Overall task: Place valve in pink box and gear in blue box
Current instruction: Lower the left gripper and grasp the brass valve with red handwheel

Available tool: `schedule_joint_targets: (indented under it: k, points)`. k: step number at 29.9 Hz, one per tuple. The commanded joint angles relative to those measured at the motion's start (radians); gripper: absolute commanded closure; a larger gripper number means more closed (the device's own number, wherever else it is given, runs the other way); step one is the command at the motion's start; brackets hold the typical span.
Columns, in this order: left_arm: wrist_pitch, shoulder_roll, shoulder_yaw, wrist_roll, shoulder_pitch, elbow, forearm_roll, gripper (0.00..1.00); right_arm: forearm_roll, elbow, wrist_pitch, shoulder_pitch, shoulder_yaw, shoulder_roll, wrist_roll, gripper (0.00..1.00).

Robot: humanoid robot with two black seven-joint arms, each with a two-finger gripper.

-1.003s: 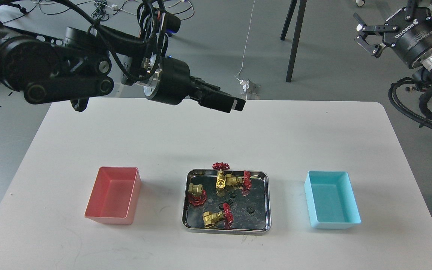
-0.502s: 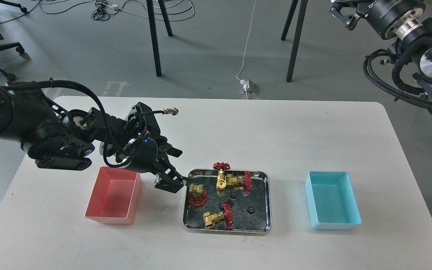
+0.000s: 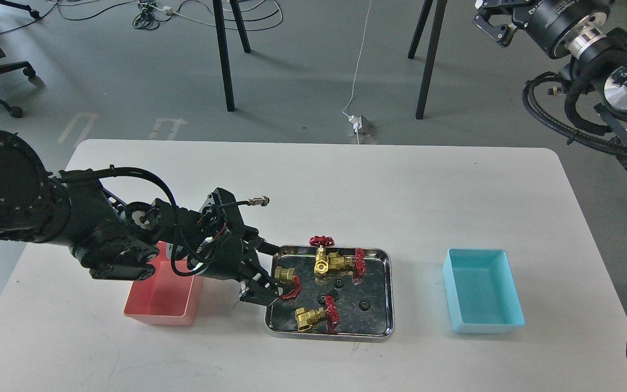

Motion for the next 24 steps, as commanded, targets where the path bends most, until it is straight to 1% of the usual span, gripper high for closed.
schedule_joint_targets:
  k: [1,5,7,18,24]
  points:
    - [-0.001,-0.012,-0.012,0.000,0.030,0.013,0.005,0.20,0.000,0.002,0.002,-0.004,0.001,-0.005,0.000,0.00]
    - [-0.002,-0.015,-0.049,0.000,0.061,0.047,0.005,0.25,0.000,0.002,0.004,-0.006,0.000,-0.006,0.000,0.00]
    - [-0.004,-0.013,-0.050,0.000,0.069,0.061,0.006,0.30,0.000,0.002,0.004,-0.006,0.001,-0.006,0.000,0.00]
    - [-0.001,-0.015,-0.050,0.000,0.104,0.105,0.020,0.46,0.000,0.002,0.004,-0.015,0.001,-0.006,0.000,0.00]
    - [0.001,-0.015,-0.050,0.000,0.106,0.122,0.031,0.60,0.000,0.002,0.004,-0.022,0.003,-0.006,0.003,0.00]
